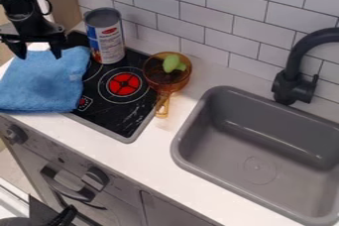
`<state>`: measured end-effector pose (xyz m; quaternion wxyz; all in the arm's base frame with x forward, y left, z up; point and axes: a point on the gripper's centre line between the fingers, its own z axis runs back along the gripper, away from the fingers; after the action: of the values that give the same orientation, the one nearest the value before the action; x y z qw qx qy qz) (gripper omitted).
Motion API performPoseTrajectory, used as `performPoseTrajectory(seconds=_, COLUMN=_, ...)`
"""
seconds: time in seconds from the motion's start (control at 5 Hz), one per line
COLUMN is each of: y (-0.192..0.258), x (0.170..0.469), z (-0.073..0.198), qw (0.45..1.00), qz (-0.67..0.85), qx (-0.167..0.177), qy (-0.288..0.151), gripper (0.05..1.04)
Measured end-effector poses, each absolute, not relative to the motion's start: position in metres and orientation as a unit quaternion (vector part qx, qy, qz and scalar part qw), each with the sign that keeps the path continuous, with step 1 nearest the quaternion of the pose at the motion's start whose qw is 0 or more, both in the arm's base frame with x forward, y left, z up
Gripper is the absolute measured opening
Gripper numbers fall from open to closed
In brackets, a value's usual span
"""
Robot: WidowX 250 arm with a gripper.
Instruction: Put the blue fabric that is on the left burner towards the right burner
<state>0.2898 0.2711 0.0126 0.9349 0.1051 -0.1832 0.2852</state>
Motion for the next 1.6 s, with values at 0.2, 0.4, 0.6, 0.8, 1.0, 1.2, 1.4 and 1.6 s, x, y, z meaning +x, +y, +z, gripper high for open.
performPoseTrajectory(seconds=0.2, y=0.266, x=0.285, z=-0.003, qw=0.94, qz=0.284, qx=0.094, qy=-0.163, gripper=0.997)
performPoseTrajectory(seconds=0.4, y=0.274, x=0.287, z=-0.003, qw=0.964, qz=0.196, qx=0.097, qy=-0.15, gripper=0.997)
performPoseTrajectory(seconds=0.6, y=0.284, x=0.289, z=-0.004, qw=0.978, qz=0.12, qx=0.09, qy=-0.142, gripper=0.954)
performPoseTrajectory(seconds=0.8, y=0.295, x=0.287, z=-0.009, qw=0.987, qz=-0.012, qx=0.102, qy=-0.12, gripper=0.703)
performPoseTrajectory(seconds=1.0, y=0.297, x=0.285, z=-0.018, qw=0.985, qz=-0.128, qx=0.073, qy=-0.088, gripper=0.43)
performPoseTrajectory(seconds=1.2, y=0.298, x=0.285, z=-0.023, qw=0.972, qz=-0.205, qx=0.078, qy=-0.082, gripper=0.211)
performPoseTrajectory(seconds=1.4, y=0.291, x=0.281, z=-0.035, qw=0.963, qz=-0.254, qx=0.062, qy=-0.059, gripper=0.078)
performPoseTrajectory(seconds=1.6, y=0.285, x=0.279, z=-0.044, qw=0.961, qz=-0.267, qx=0.05, qy=-0.046, gripper=0.053)
